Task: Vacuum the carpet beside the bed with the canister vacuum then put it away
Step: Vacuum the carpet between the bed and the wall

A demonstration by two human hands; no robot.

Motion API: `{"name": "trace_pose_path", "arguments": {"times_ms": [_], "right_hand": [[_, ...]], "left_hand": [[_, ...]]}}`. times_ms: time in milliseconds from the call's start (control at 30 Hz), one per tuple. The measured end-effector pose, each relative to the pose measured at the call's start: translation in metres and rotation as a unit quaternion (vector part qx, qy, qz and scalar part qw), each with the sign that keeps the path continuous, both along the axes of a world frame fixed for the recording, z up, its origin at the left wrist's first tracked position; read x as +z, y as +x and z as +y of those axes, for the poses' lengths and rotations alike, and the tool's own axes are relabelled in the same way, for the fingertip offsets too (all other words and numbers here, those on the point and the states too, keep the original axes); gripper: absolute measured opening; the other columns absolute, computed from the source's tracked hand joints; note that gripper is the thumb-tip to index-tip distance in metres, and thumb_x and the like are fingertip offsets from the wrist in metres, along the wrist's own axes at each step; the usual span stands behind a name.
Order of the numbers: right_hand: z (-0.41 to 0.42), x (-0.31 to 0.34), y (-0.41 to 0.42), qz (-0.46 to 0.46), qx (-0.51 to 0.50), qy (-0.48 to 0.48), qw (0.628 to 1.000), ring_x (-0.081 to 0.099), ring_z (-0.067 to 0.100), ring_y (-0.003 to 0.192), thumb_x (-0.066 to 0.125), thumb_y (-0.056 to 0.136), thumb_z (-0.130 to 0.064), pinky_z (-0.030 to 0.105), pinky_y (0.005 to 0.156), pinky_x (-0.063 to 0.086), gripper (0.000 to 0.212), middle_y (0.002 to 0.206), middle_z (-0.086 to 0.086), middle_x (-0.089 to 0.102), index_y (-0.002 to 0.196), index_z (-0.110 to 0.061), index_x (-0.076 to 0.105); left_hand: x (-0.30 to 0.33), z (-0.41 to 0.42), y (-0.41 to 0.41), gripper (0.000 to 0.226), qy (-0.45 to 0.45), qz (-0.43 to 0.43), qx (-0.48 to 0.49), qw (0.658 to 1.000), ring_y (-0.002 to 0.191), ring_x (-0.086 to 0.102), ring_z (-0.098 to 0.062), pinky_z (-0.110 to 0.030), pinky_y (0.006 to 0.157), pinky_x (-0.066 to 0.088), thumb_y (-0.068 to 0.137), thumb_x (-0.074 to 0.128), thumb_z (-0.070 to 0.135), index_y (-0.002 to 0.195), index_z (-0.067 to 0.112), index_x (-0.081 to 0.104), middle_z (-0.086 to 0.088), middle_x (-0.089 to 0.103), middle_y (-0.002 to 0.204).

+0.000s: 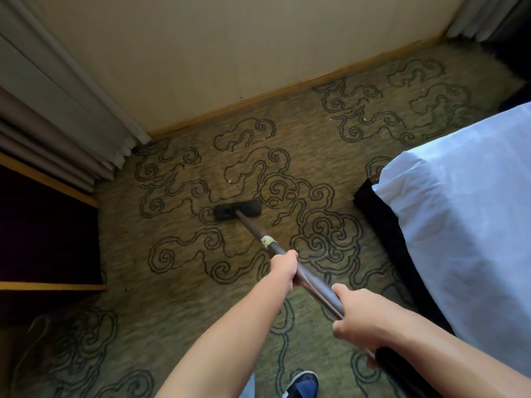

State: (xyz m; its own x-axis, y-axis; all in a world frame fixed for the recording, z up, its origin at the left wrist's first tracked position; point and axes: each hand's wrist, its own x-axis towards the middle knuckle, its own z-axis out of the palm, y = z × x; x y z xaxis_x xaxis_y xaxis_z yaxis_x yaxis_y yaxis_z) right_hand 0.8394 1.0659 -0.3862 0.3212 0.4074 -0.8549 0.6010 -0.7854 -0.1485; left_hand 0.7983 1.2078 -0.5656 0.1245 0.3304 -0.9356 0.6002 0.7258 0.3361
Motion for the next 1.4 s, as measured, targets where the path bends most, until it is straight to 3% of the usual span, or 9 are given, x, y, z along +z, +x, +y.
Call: {"name": "trace_pose_path", "arguments": {"times_ms": [167, 333, 400, 500, 600, 833, 1133, 1333, 1400], "right_hand": [[-0.015, -0.015, -0.004, -0.028, -0.02, 0.028, 0.999, 0.066, 0.028, 0.108, 0.055, 0.084, -0.037, 0.033, 0.076, 0.046, 0.049, 0.118, 0.004, 0.066, 0.13, -0.026, 0.04], [0.018, -0.046, 0.005, -0.036, -0.045, 0.054, 0.997, 0.059, 0.026, 0.086, 0.055, 0.084, -0.034, 0.031, 0.068, 0.043, 0.038, 0.095, -0.001, 0.058, 0.119, -0.026, 0.04], [0.042, -0.061, 0.009, -0.032, -0.053, 0.051, 0.997, 0.063, 0.027, 0.093, 0.056, 0.085, -0.033, 0.032, 0.07, 0.044, 0.037, 0.096, -0.001, 0.057, 0.119, -0.026, 0.042], [0.07, -0.077, 0.015, -0.017, -0.059, 0.038, 0.997, 0.065, 0.027, 0.1, 0.056, 0.086, -0.033, 0.032, 0.072, 0.046, 0.037, 0.105, 0.001, 0.061, 0.119, -0.024, 0.041], [0.089, -0.08, 0.025, -0.002, -0.069, 0.021, 0.997, 0.063, 0.026, 0.085, 0.055, 0.086, -0.03, 0.034, 0.077, 0.055, 0.044, 0.1, 0.002, 0.061, 0.126, -0.025, 0.039], [0.154, -0.064, 0.059, 0.028, -0.096, 0.029, 0.995, 0.072, 0.032, 0.086, 0.057, 0.086, -0.025, 0.045, 0.078, 0.061, 0.036, 0.106, 0.011, 0.068, 0.119, -0.018, 0.045], [0.224, -0.072, 0.083, 0.044, -0.123, 0.033, 0.991, 0.073, 0.034, 0.088, 0.058, 0.09, -0.022, 0.048, 0.077, 0.062, 0.034, 0.107, 0.015, 0.067, 0.119, -0.012, 0.046], [0.283, -0.082, 0.105, 0.058, -0.131, 0.047, 0.989, 0.073, 0.036, 0.09, 0.057, 0.089, -0.02, 0.042, 0.078, 0.061, 0.036, 0.111, 0.014, 0.068, 0.122, -0.01, 0.047], [0.302, -0.085, 0.116, 0.056, -0.13, 0.045, 0.989, 0.074, 0.035, 0.089, 0.059, 0.088, -0.021, 0.04, 0.075, 0.061, 0.038, 0.111, 0.015, 0.07, 0.122, -0.01, 0.048]], "left_hand": [[-0.001, -0.008, 0.013, 0.041, 0.022, -0.011, -0.01, 1.0, 0.087, 0.063, -0.029, -0.028, 0.055, 0.048, 0.096, 0.059, 0.024, 0.131, 0.003, 0.052, -0.015, 0.065, 0.107], [-0.022, 0.038, 0.031, 0.045, 0.026, -0.011, -0.012, 1.0, 0.103, 0.067, -0.034, -0.041, 0.074, 0.059, 0.097, 0.06, 0.023, 0.136, 0.003, 0.049, -0.021, 0.064, 0.128], [-0.035, 0.06, 0.037, 0.046, 0.024, -0.004, -0.017, 1.0, 0.11, 0.066, -0.036, -0.045, 0.084, 0.059, 0.097, 0.059, 0.024, 0.139, 0.005, 0.048, -0.02, 0.063, 0.129], [-0.06, 0.084, 0.044, 0.048, 0.037, 0.019, -0.044, 0.998, 0.111, 0.067, -0.037, -0.039, 0.071, 0.058, 0.097, 0.058, 0.026, 0.139, 0.005, 0.048, -0.02, 0.062, 0.13], [-0.072, 0.102, 0.052, 0.049, 0.054, 0.033, -0.071, 0.996, 0.111, 0.066, -0.038, -0.032, 0.059, 0.052, 0.096, 0.057, 0.026, 0.137, 0.001, 0.047, -0.02, 0.062, 0.131], [-0.068, 0.165, 0.083, 0.052, 0.064, 0.021, -0.072, 0.995, 0.116, 0.064, -0.038, -0.042, 0.089, 0.058, 0.096, 0.058, 0.024, 0.14, -0.002, 0.045, -0.02, 0.06, 0.133], [-0.075, 0.237, 0.108, 0.043, 0.093, 0.017, -0.096, 0.991, 0.109, 0.067, -0.037, -0.036, 0.062, 0.055, 0.095, 0.059, 0.022, 0.133, 0.001, 0.056, -0.019, 0.064, 0.126], [-0.076, 0.301, 0.13, 0.036, 0.105, 0.007, -0.092, 0.99, 0.094, 0.065, -0.034, -0.036, 0.059, 0.054, 0.095, 0.059, 0.02, 0.127, 0.003, 0.058, -0.016, 0.064, 0.112], [-0.082, 0.319, 0.138, 0.033, 0.112, 0.028, -0.1, 0.988, 0.102, 0.066, -0.035, -0.044, 0.07, 0.06, 0.094, 0.058, 0.02, 0.123, 0.005, 0.057, -0.017, 0.065, 0.117]]}}
